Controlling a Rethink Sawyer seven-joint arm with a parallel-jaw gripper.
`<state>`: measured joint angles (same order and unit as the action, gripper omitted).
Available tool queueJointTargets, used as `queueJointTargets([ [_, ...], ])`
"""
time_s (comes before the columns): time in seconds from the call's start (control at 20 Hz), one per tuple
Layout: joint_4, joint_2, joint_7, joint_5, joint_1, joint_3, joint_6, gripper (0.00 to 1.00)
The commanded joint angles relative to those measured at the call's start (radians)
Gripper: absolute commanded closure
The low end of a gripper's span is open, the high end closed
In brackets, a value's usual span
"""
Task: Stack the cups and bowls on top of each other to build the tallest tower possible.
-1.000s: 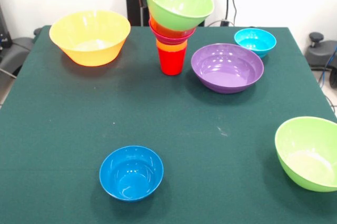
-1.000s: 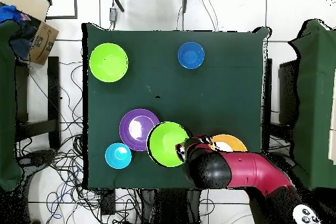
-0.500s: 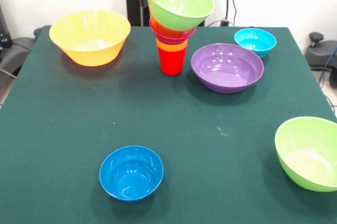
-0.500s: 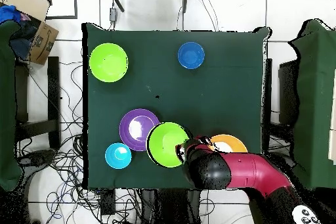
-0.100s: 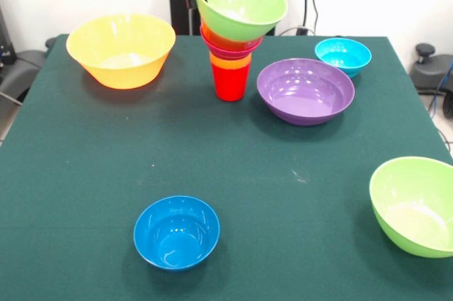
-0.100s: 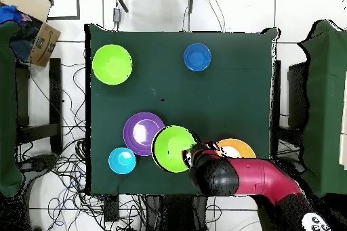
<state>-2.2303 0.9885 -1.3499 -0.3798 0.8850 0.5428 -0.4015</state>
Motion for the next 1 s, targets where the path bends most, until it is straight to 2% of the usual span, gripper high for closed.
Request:
queueJointTargets([
  [0.05, -0.081, -0.031, -0.081, -0.105, -0.045, -0.054, 0.015, 1.00],
  [1.0, -0.089, -0.036, -0.071, -0.096, -0.038, -0.046, 0.032, 1.00],
])
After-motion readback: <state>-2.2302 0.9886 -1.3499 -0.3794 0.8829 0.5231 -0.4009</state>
